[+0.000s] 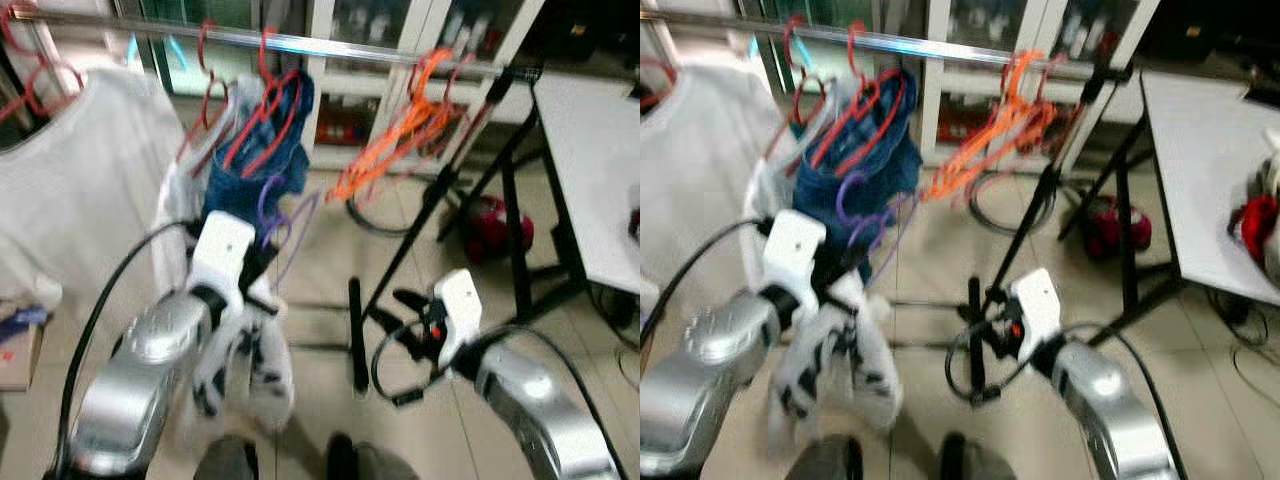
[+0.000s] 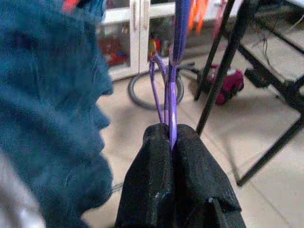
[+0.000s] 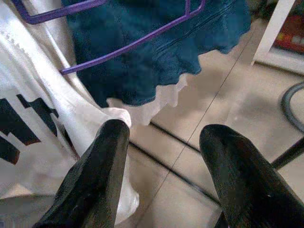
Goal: Hang hanger
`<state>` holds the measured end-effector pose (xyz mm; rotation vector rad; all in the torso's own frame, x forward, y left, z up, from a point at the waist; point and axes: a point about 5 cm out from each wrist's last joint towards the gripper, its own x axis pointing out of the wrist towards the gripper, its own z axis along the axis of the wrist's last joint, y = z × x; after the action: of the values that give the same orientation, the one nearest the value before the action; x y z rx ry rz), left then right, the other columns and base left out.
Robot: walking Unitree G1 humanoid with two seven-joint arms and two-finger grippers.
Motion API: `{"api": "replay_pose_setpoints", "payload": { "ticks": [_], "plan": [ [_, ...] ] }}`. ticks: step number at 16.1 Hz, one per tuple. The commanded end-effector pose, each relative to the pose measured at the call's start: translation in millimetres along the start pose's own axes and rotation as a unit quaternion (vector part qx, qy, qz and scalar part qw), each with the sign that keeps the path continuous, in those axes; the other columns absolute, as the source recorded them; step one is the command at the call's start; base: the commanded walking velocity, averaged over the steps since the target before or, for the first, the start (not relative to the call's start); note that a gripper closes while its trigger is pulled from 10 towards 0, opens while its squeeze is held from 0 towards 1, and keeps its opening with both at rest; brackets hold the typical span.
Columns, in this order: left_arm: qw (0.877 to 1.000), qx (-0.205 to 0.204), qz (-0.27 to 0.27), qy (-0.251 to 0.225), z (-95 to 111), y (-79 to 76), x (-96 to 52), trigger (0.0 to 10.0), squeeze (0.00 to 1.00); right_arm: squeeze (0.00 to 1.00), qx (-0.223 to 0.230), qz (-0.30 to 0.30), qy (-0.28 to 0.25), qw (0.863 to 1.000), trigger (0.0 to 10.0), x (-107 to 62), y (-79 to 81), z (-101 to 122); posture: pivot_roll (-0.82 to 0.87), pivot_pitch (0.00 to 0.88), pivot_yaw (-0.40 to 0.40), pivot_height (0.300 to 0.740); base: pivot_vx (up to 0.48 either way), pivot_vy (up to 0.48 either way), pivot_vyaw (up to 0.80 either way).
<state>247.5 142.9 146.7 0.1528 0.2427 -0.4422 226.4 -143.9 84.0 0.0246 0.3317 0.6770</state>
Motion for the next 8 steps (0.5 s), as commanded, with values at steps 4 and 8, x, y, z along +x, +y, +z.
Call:
{"api": "replay_pose_setpoints", "payload": {
  "ticks": [4,8],
  "plan": [
    [1.0,0.018,-0.002,-0.013,10.6,-2.7,-6.5,10.0,0.0,0.0,-0.004,-0.001,-0.006,1.0,10.0,-1.3,0.2,4.4,0.03,0.064,-0.097,0.74,-0.262,0.0,0.0],
    [0.999,0.028,-0.009,-0.024,15.9,0.2,-6.6,10.0,0.0,0.0,0.016,-0.006,-0.035,0.999,10.0,-2.0,-2.9,13.3,0.02,0.064,-0.099,0.74,-0.247,0.0,-0.4]
  ]
}}
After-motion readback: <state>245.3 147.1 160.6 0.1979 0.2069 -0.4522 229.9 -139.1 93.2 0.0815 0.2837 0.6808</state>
